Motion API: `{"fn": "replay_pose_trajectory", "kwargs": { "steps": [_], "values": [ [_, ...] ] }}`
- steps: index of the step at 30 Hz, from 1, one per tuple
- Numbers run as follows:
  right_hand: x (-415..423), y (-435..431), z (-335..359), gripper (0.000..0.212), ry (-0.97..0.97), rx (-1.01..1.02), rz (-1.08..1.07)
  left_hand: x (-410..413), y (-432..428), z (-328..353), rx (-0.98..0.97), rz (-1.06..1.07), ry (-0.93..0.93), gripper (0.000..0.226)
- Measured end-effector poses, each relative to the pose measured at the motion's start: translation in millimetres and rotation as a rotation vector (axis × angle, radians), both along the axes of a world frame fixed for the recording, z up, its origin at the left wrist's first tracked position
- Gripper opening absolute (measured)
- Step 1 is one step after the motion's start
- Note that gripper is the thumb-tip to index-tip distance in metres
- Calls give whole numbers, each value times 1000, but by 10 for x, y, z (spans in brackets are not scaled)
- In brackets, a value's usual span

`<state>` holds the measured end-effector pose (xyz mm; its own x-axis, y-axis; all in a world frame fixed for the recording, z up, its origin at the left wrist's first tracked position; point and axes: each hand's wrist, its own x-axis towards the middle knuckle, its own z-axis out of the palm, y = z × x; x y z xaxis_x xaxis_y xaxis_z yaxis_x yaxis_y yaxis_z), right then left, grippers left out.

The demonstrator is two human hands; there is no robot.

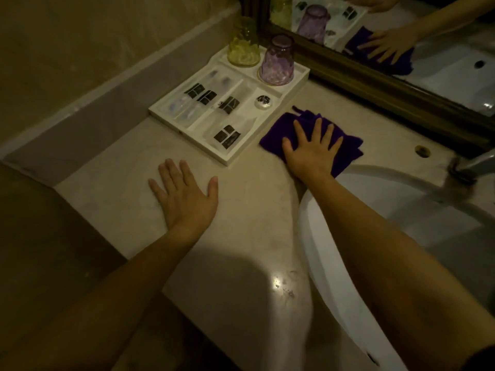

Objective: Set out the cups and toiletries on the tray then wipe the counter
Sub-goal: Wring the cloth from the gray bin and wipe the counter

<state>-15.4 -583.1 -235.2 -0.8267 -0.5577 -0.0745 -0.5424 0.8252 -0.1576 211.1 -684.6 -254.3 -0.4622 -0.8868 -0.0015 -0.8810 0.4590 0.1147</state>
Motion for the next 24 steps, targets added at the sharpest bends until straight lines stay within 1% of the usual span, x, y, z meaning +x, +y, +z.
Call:
{"fn": "replay_pose_trajectory", "kwargs": {
  "steps": [13,24],
  "values": [
    [-801,-155,11,62,-16,22,12,-7,8,8,-25,1,-23,81],
    [-1001,78,23,64,-19,6,-258,-14,-2,-7,-24,5,0,80]
  ]
}}
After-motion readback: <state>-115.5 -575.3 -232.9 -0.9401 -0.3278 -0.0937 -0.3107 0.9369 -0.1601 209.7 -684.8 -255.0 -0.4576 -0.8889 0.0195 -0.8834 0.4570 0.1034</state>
